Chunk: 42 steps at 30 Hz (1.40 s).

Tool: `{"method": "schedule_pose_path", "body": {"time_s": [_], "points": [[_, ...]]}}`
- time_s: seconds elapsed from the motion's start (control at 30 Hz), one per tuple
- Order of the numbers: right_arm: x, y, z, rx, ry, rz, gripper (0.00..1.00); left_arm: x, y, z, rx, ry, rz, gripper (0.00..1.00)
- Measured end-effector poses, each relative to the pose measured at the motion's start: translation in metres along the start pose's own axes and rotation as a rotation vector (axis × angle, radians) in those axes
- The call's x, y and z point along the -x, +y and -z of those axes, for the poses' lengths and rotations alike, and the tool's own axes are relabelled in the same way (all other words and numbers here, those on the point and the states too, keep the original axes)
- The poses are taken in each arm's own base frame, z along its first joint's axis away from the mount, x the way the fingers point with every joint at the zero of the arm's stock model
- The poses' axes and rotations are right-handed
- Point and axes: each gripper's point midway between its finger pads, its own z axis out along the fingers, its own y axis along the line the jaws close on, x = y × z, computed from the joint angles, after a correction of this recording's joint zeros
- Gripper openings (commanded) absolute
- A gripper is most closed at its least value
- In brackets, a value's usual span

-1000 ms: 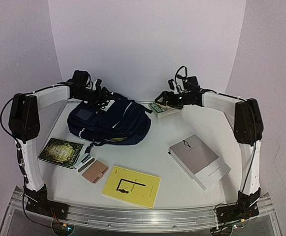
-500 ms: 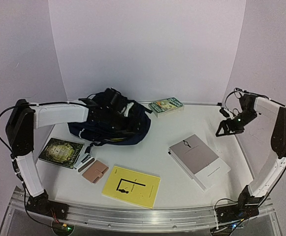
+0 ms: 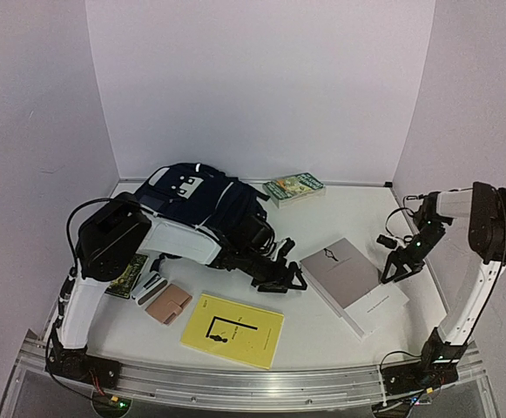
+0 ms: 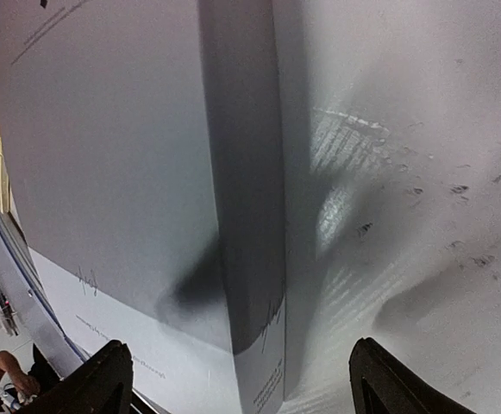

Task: Pack the student bag
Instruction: Pick up the book from the center of the board.

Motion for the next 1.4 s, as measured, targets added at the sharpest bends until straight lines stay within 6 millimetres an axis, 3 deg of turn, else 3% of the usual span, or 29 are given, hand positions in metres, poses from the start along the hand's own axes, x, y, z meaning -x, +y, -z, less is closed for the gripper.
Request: {"method": "schedule_pose_path", "body": {"time_s": [0.13, 0.33, 0.53, 0.63, 0.9, 1.0, 1.17, 1.27, 1.4], "points": [[0.001, 0.005, -0.016, 0.062, 0.028, 0.0, 0.82, 0.013, -0.006, -0.012, -0.057, -0.023, 0.018, 0.72], [0.013, 0.034, -0.03, 0.123, 0.045, 0.065, 0.8, 0.027, -0.012, -0.021, -0.102, -0.045, 0.02, 0.57], [0.018, 0.055, -0.041, 0.139, 0.081, 0.099, 0.8, 0.031, -0.01, -0.019, -0.102, -0.059, 0.041, 0.25], [0.019, 0.06, -0.044, 0.138, 0.093, 0.1, 0.8, 0.037, -0.005, -0.016, -0.095, -0.075, 0.052, 0.15], [0.022, 0.072, -0.044, 0.13, 0.098, 0.098, 0.78, 0.048, -0.001, -0.005, -0.086, -0.113, 0.055, 0.13], [0.025, 0.075, -0.04, 0.126, 0.081, 0.086, 0.78, 0.05, 0.0, -0.004, -0.082, -0.119, 0.068, 0.04], [0.03, 0.079, -0.035, 0.127, 0.051, 0.064, 0.96, 0.058, -0.004, 0.002, -0.107, -0.139, 0.08, 0.0], [0.038, 0.082, -0.032, 0.16, 0.002, 0.06, 0.98, 0.058, -0.014, 0.013, -0.123, -0.16, 0.043, 0.0], [0.063, 0.075, -0.012, 0.225, -0.142, 0.054, 0.98, 0.05, -0.03, 0.031, -0.156, -0.171, -0.037, 0.0]]}}
